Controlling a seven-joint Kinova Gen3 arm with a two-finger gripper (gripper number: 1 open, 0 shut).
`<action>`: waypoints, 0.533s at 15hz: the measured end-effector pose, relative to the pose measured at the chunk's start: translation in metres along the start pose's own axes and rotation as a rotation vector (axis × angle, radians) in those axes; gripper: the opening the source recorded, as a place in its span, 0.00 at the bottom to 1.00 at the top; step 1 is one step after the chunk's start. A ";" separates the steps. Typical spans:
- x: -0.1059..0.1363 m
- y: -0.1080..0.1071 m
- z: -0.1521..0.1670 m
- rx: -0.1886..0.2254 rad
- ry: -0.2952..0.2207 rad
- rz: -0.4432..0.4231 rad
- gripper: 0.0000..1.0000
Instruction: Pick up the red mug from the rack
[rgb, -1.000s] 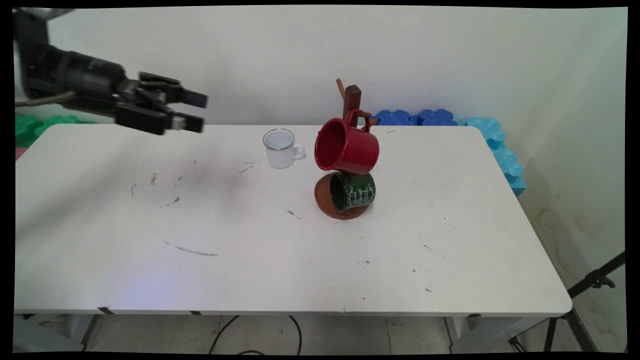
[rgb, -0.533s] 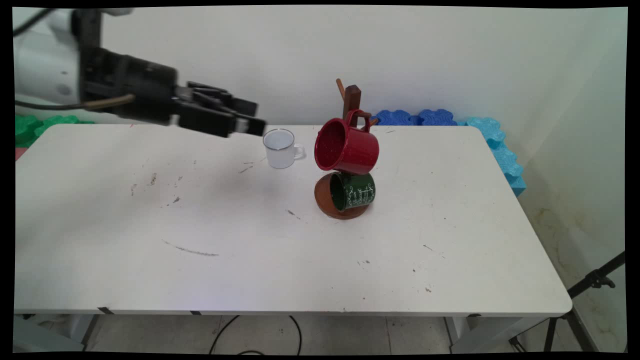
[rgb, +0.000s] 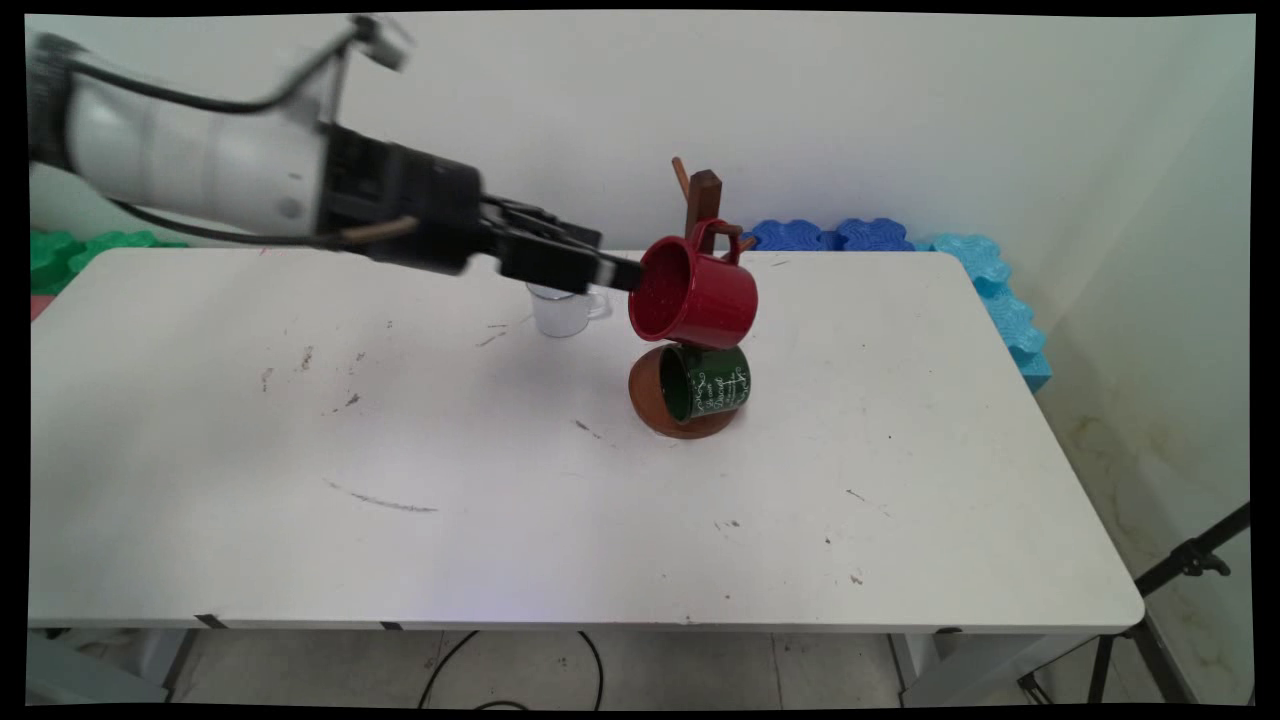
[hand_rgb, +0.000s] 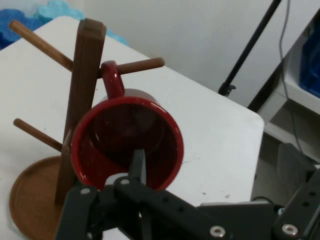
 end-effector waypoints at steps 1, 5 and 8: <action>0.000 0.001 0.010 0.008 -0.010 -0.009 1.00; -0.001 0.002 0.044 0.032 -0.037 -0.037 1.00; -0.001 0.002 0.064 0.039 -0.052 -0.053 1.00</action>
